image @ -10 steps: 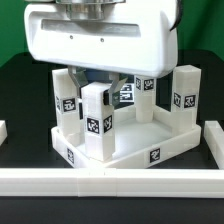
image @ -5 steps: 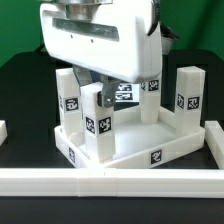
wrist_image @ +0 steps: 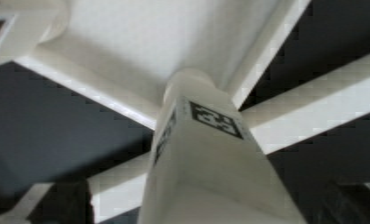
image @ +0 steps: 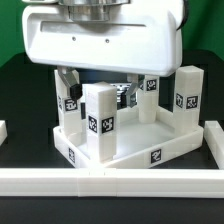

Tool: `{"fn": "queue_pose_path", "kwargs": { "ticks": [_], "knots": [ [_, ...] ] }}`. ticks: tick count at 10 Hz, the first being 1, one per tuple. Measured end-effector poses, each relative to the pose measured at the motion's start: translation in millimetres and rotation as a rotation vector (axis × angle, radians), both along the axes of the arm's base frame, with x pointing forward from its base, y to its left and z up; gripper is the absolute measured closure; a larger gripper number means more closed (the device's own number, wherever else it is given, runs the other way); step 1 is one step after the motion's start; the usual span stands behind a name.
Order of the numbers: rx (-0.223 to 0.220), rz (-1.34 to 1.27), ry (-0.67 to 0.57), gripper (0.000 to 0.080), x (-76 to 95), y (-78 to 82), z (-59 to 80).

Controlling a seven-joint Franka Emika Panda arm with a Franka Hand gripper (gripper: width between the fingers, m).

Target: Assemble desk

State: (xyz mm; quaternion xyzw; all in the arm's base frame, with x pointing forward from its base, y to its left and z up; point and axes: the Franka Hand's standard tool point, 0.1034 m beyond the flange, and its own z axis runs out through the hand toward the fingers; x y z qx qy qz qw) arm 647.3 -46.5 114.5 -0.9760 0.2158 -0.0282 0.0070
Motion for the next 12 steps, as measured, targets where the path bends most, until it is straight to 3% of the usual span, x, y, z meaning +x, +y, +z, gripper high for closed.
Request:
{"fn": "queue_pose_path", "kwargs": {
  "ticks": [3,5,10,11,12],
  "knots": [
    [-0.044,0.491,-0.004,0.0151,2.4,6.7,7.1],
    [-0.054,0.683,-0.001,0.0151,1.4,7.0,7.3],
    [-0.075,0.926,0.006,0.0151,-0.1,1.9,6.3],
    [-0.075,0.922,0.006,0.0264,-0.2,1.8,6.1],
    [-0.075,0.922,0.007,0.0264,-0.3,1.7,5.9]
  ]
}}
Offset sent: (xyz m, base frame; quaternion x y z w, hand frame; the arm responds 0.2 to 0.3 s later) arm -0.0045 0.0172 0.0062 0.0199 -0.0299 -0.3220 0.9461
